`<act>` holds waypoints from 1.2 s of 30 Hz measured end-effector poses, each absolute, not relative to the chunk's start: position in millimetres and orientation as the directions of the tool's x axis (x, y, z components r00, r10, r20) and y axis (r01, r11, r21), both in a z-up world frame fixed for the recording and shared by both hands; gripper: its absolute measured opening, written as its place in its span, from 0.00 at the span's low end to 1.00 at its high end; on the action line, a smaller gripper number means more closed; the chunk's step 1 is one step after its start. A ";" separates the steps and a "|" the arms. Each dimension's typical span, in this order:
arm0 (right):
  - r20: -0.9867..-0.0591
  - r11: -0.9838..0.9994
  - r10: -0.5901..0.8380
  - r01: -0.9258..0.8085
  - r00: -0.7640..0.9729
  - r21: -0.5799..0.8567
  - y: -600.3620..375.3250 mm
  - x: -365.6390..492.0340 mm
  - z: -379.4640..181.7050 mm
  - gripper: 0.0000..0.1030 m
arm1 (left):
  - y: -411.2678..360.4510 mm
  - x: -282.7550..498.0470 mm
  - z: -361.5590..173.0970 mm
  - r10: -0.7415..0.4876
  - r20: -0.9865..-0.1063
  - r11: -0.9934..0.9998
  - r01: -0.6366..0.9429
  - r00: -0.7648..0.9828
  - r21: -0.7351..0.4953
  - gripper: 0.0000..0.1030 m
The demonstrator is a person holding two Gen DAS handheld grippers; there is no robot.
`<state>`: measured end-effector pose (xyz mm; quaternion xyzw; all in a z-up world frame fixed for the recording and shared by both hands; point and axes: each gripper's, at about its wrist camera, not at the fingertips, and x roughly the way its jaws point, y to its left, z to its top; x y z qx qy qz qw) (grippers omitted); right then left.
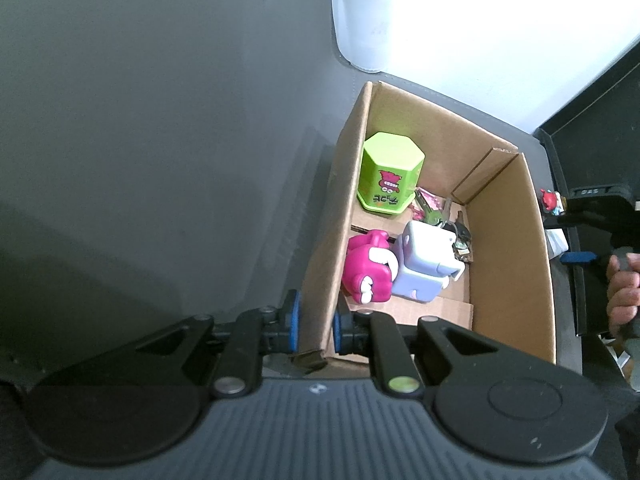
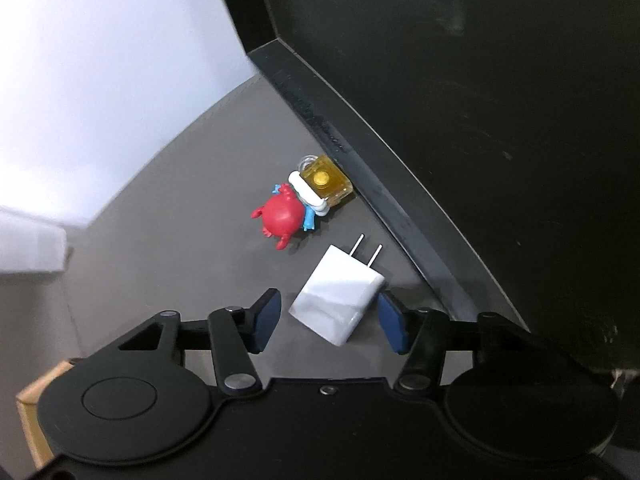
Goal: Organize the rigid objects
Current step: 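Move the right gripper toward the white charger, then close the right gripper on the white charger and lift it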
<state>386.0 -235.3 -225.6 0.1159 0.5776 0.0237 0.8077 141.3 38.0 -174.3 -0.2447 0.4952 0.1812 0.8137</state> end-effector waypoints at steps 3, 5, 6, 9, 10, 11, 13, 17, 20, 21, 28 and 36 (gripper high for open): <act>-0.933 0.987 0.123 0.052 0.339 0.150 -223.9 386.6 -227.8 0.52 | 39.0 140.9 -173.3 0.050 -0.894 0.814 -0.537 0.444 -0.221 0.14; -0.933 0.992 0.104 0.034 0.344 0.123 -219.2 387.5 -229.2 0.51 | 39.1 141.1 -172.7 0.050 -0.895 0.815 -0.536 0.444 -0.221 0.13; -0.935 0.994 0.095 0.022 0.343 0.109 -217.0 388.3 -230.4 0.51 | 38.8 141.2 -172.5 0.051 -0.895 0.815 -0.535 0.444 -0.220 0.13; -0.939 0.998 0.064 -0.018 0.338 0.062 -210.7 388.8 -232.8 0.50 | 37.9 141.2 -171.9 0.054 -0.893 0.817 -0.534 0.446 -0.217 0.13; -0.940 0.998 0.053 -0.033 0.336 0.044 -208.6 387.9 -233.1 0.48 | 37.8 140.8 -171.1 0.055 -0.892 0.817 -0.533 0.449 -0.218 0.13; -0.941 0.998 0.045 -0.045 0.337 0.031 -207.2 386.3 -233.2 0.46 | 37.6 140.9 -170.5 0.056 -0.891 0.817 -0.533 0.451 -0.219 0.13; -0.942 0.998 0.044 -0.067 0.332 0.023 -206.4 383.5 -233.1 0.44 | 37.1 140.6 -169.7 0.059 -0.890 0.816 -0.536 0.452 -0.218 0.13; -0.946 0.995 0.057 -0.100 0.319 0.027 -209.4 377.8 -232.6 0.41 | 36.0 140.4 -168.9 0.067 -0.891 0.815 -0.539 0.449 -0.211 0.13; -0.946 0.994 0.077 -0.103 0.315 0.047 -215.0 372.6 -231.1 0.41 | 36.0 140.2 -169.0 0.068 -0.891 0.814 -0.542 0.449 -0.211 0.13; -0.945 0.993 0.082 -0.103 0.317 0.052 -217.4 371.6 -229.1 0.40 | 36.3 140.0 -169.1 0.067 -0.891 0.813 -0.543 0.449 -0.213 0.13; -0.937 0.990 0.121 -0.111 0.327 0.089 -231.4 360.5 -221.1 0.39 | 36.2 138.3 -169.4 0.071 -0.889 0.812 -0.544 0.453 -0.213 0.14; -0.943 0.985 0.144 -0.137 0.299 0.106 -231.6 345.0 -214.5 0.39 | 33.9 138.2 -169.3 0.078 -0.888 0.814 -0.543 0.452 -0.205 0.13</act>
